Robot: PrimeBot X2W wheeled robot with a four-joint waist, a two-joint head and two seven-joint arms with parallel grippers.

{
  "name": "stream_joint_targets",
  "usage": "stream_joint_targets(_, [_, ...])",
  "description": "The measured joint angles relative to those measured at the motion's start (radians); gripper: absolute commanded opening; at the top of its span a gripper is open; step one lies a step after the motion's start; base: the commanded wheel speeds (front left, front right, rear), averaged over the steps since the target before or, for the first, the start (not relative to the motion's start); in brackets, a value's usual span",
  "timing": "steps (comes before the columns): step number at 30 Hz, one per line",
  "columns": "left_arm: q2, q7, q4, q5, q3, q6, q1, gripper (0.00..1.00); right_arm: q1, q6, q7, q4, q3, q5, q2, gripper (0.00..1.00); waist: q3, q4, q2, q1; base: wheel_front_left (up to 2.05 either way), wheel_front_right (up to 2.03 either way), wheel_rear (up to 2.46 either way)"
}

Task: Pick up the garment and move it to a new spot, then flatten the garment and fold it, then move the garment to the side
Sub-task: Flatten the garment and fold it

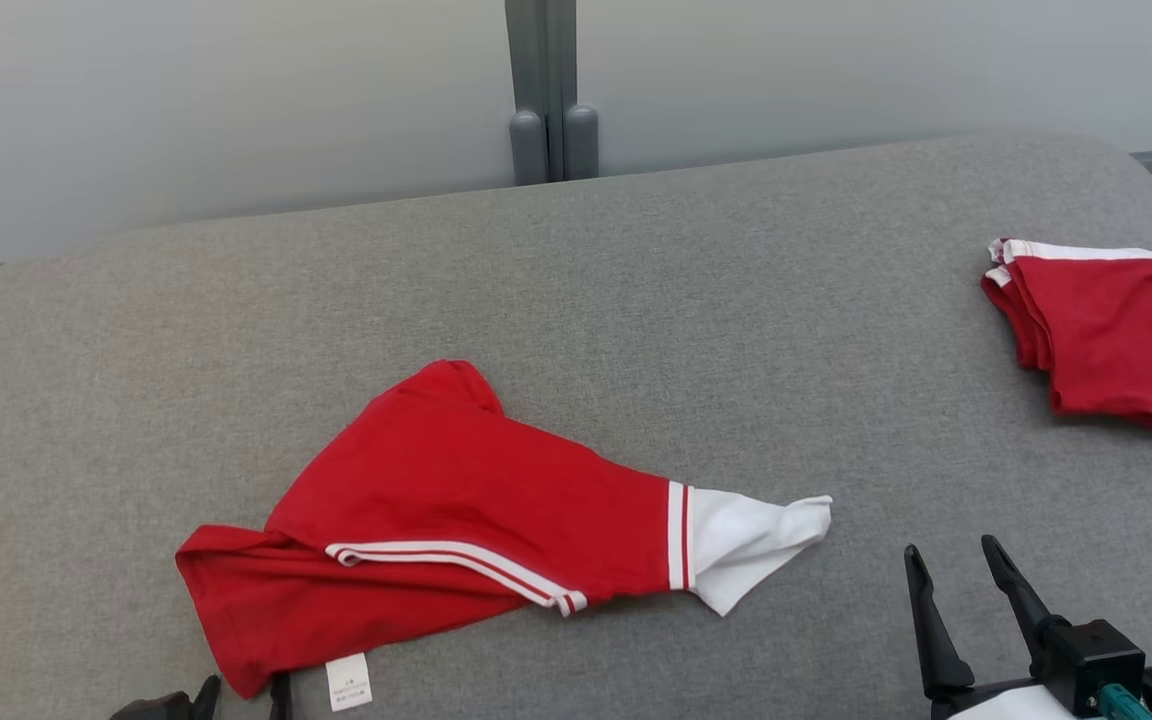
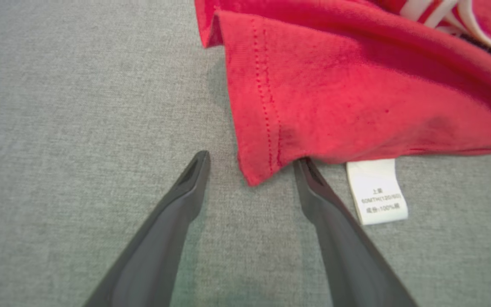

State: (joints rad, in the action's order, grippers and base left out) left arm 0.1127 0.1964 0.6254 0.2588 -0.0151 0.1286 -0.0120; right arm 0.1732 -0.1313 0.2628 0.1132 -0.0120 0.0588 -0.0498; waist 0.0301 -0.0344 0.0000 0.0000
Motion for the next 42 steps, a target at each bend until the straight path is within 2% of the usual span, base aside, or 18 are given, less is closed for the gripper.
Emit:
stream_joint_targets(1, [0.001, 0.003, 0.009, 0.011, 0.002, 0.000, 0.008, 1.00, 0.000, 0.000, 0.000, 0.000, -0.001, 0.000, 0.000, 1.00, 0.002, -0.003, 0.0000, 0.0000, 0.00, 0.00, 0.00])
stream_joint_targets(2, [0.007, 0.005, 0.018, 0.014, 0.014, 0.000, 0.014, 0.91, 0.000, 0.000, 0.000, 0.000, -0.001, 0.000, 0.000, 1.00, 0.004, -0.006, 0.0000, 0.0000, 0.00, 0.00, 0.00])
stream_joint_targets(3, [0.012, 0.008, 0.024, 0.017, 0.019, 0.000, 0.017, 0.54, 0.000, 0.000, 0.000, -0.001, 0.000, 0.000, 0.000, 1.00, 0.006, -0.009, 0.0000, 0.0000, 0.00, 0.00, 0.00])
stream_joint_targets(6, [0.026, 0.009, 0.031, 0.053, 0.037, 0.000, 0.028, 0.00, 0.000, 0.000, 0.000, -0.001, -0.003, 0.001, 0.000, 1.00, 0.012, -0.014, 0.0000, 0.0000, 0.00, 0.00, 0.00])
stream_joint_targets(13, [0.075, -0.012, 0.019, 0.094, 0.094, 0.000, 0.038, 0.00, 0.000, 0.000, 0.000, -0.002, -0.012, 0.008, 0.000, 1.00, 0.014, -0.005, 0.0000, 0.0000, 0.00, 0.00, 0.00])
stream_joint_targets(16, [0.100, -0.062, -0.017, 0.116, 0.121, 0.000, 0.020, 0.00, 0.000, 0.000, 0.000, -0.002, -0.014, 0.010, 0.000, 1.00, 0.012, 0.001, 0.0000, 0.0000, 0.00, 0.00, 0.00])
stream_joint_targets(19, [0.132, -0.151, -0.081, 0.155, 0.152, 0.000, -0.021, 0.00, 0.002, 0.000, 0.000, -0.003, -0.017, 0.012, 0.000, 1.00, 0.011, 0.010, 0.0000, 0.0000, 0.00, 0.00, 0.00])
stream_joint_targets(22, [0.190, -0.280, -0.168, 0.194, 0.188, 0.003, -0.068, 0.00, 0.003, 0.000, 0.000, -0.003, -0.015, 0.018, 0.000, 1.00, 0.011, 0.021, 0.0000, 0.0000, 0.00, 0.00, 0.00])
stream_joint_targets(26, [0.249, -0.409, -0.262, 0.257, 0.183, 0.004, -0.115, 0.00, 0.003, 0.000, 0.000, 0.003, -0.007, 0.020, 0.000, 1.00, 0.012, 0.032, 0.0000, 0.0000, 0.00, 0.00, 0.00])
stream_joint_targets(27, [0.269, -0.472, -0.306, 0.303, 0.178, 0.003, -0.132, 0.00, 0.002, 0.000, 0.000, 0.006, -0.002, 0.022, 0.000, 1.00, 0.013, 0.035, 0.0000, 0.0000, 0.00, 0.00, 0.00])
stream_joint_targets(29, [0.284, -0.532, -0.363, 0.357, 0.165, 0.003, -0.143, 0.00, 0.001, 0.000, 0.000, 0.009, 0.004, 0.027, 0.000, 1.00, 0.012, 0.037, 0.0000, 0.0000, 0.00, 0.00, 0.00])
stream_joint_targets(30, [0.288, -0.532, -0.381, 0.365, 0.151, 0.002, -0.143, 0.79, 0.001, 0.000, 0.000, 0.010, 0.005, 0.027, 0.000, 1.00, 0.012, 0.037, 0.0000, 0.0000, 0.00, 0.00, 0.00])
stream_joint_targets(31, [0.291, -0.524, -0.393, 0.365, 0.138, -0.008, -0.143, 1.00, 0.001, 0.000, 0.000, 0.011, 0.007, 0.027, 0.000, 1.00, 0.012, 0.037, 0.0000, 0.0000, 0.00, 0.00, 0.00])
stream_joint_targets(39, [0.306, -0.528, -0.433, 0.383, 0.110, -0.044, -0.163, 1.00, 0.000, 0.000, 0.000, 0.021, 0.010, 0.028, 0.000, 1.00, 0.006, 0.027, 0.0000, 0.0000, 0.00, 0.00, 0.00])
stream_joint_targets(42, [0.298, -0.485, -0.444, 0.382, 0.085, -0.069, -0.171, 1.00, 0.000, 0.000, 0.000, 0.024, 0.007, 0.029, 0.000, 1.00, 0.005, 0.027, 0.0000, 0.0000, 0.00, 0.00, 0.00])
